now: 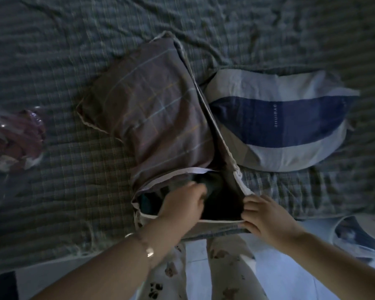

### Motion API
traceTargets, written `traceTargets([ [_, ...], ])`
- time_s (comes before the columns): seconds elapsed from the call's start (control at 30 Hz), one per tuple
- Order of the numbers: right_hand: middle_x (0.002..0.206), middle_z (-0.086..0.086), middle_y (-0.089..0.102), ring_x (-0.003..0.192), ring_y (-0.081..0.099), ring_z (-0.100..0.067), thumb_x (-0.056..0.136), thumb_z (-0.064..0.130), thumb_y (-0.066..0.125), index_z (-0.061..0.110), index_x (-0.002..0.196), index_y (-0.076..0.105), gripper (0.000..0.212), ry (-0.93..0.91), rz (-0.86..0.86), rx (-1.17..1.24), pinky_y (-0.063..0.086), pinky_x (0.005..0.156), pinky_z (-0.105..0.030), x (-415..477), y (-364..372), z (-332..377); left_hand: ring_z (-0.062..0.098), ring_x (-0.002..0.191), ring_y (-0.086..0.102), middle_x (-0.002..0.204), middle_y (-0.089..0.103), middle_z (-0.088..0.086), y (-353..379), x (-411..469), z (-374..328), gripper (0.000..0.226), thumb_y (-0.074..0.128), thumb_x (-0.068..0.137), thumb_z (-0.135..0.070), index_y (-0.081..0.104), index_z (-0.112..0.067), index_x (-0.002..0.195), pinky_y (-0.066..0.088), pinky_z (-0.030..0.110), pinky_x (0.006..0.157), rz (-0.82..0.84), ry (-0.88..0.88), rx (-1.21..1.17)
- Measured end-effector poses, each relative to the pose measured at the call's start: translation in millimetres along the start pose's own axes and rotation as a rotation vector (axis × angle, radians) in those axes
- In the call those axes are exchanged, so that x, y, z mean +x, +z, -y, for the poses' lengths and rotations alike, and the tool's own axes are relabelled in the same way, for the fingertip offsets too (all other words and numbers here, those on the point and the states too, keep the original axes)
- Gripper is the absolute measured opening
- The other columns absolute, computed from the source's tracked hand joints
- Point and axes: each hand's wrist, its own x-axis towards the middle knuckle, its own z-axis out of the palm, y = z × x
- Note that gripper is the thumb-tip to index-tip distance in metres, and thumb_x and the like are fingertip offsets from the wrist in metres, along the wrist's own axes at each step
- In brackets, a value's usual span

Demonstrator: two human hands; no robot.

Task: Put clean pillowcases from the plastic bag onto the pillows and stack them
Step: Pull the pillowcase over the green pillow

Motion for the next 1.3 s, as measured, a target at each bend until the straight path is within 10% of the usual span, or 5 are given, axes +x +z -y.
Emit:
traceTargets([
  [0.27, 0.061, 0.013, 0.058, 0.082, 0.043, -0.005, 0.052, 0.037, 0.087, 0.026, 0.053, 0.060, 0.029, -0.028, -0.020, 0.065, 0.029, 0.071, -0.020, -2.0, -7.8, -5.7, 0.039, 0.110, 0.055, 0.129, 0.049, 0.021, 56.6, 64.4, -34.4, 0.035, 0.032, 0.098, -0.010, 0.042, -0.002, 0.131, 0.046, 0.042, 0.081, 0.298, 0.056, 0.581],
  [0.53, 0.058, 0.013, 0.052, 0.073, 0.040, -0.008, 0.072, 0.030, 0.054, 0.025, 0.054, 0.056, 0.019, -0.181, -0.068, 0.161, 0.029, 0.065, -0.020, -3.9, -21.8, -1.5, 0.020, 0.090, 0.060, 0.088, 0.062, -0.001, 39.0, 26.1, -35.5, 0.023, 0.056, 0.082, -0.022, 0.062, -0.011, 0.102, 0.037, 0.024, 0.068, 0.130, 0.098, -0.376],
  [0.77, 0.057, 0.011, 0.055, 0.060, 0.057, -0.014, 0.069, 0.033, 0.074, 0.025, 0.057, 0.063, 0.018, -0.110, 0.028, 0.079, 0.047, 0.063, -0.025, 4.3, -34.7, -45.4, 0.021, 0.129, 0.042, 0.140, 0.045, 0.012, 60.2, 30.9, -70.7, 0.039, 0.035, 0.102, -0.023, 0.046, -0.005, 0.134, 0.028, 0.013, 0.088, 0.486, -0.157, -0.697],
  [1.03, 0.100, 0.001, 0.060, 0.100, 0.049, -0.022, 0.097, 0.045, 0.033, 0.029, 0.100, 0.065, 0.036, 0.509, 0.250, 0.019, 0.037, 0.085, -0.033, 48.4, -36.6, -76.4, 0.017, 0.051, 0.057, 0.054, 0.054, -0.005, 51.8, -25.5, 89.5, 0.041, 0.042, 0.091, -0.046, 0.058, -0.018, 0.065, 0.037, 0.018, 0.048, -0.042, -0.121, 0.051],
  [1.3, 0.139, -0.016, 0.041, 0.131, 0.029, -0.033, 0.092, 0.023, 0.045, 0.011, 0.126, 0.053, 0.037, 1.063, -0.097, 0.081, 0.023, 0.108, -0.048, 92.6, 26.6, -37.5, 0.022, 0.091, 0.049, 0.107, 0.045, 0.004, 51.7, 1.5, 126.1, 0.036, 0.074, 0.075, -0.008, 0.056, -0.005, 0.105, 0.041, 0.029, 0.077, -0.489, -0.600, -0.442],
])
